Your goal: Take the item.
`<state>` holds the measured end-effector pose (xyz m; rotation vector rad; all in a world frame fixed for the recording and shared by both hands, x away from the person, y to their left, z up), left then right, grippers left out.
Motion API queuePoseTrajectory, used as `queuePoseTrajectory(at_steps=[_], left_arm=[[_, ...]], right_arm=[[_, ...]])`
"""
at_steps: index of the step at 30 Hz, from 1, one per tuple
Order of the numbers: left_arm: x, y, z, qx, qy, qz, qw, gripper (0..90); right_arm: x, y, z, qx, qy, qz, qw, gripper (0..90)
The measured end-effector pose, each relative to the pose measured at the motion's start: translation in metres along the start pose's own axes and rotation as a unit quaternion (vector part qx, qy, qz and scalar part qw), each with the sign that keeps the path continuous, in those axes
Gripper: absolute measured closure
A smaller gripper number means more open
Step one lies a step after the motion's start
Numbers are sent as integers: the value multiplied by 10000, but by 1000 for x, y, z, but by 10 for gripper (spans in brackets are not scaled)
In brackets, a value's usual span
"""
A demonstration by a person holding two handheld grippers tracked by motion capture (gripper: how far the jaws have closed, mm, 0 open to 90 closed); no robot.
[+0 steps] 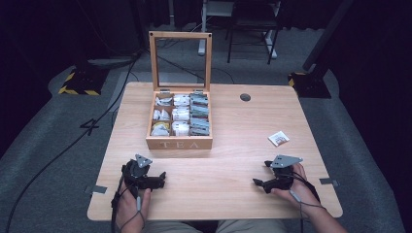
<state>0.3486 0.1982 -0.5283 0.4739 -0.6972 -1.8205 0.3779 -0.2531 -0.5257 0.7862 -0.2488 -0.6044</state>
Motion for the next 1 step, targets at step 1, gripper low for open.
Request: queuePoseTrajectory(at_steps=[1], left_arm=[[0,0,0,0,2,-1,10000,1]], right_arm=[[0,0,-1,-26,25,24,10000,66]])
Point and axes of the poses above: each handheld gripper's, and its own axes: z roughly backward along the jaws, y roughly out of its top, x roughly to its right, the point moved 3 cm from there along -z, roughly forward along the jaws, and after that the axes turned 1 degree about y, right-handed, at the moved point
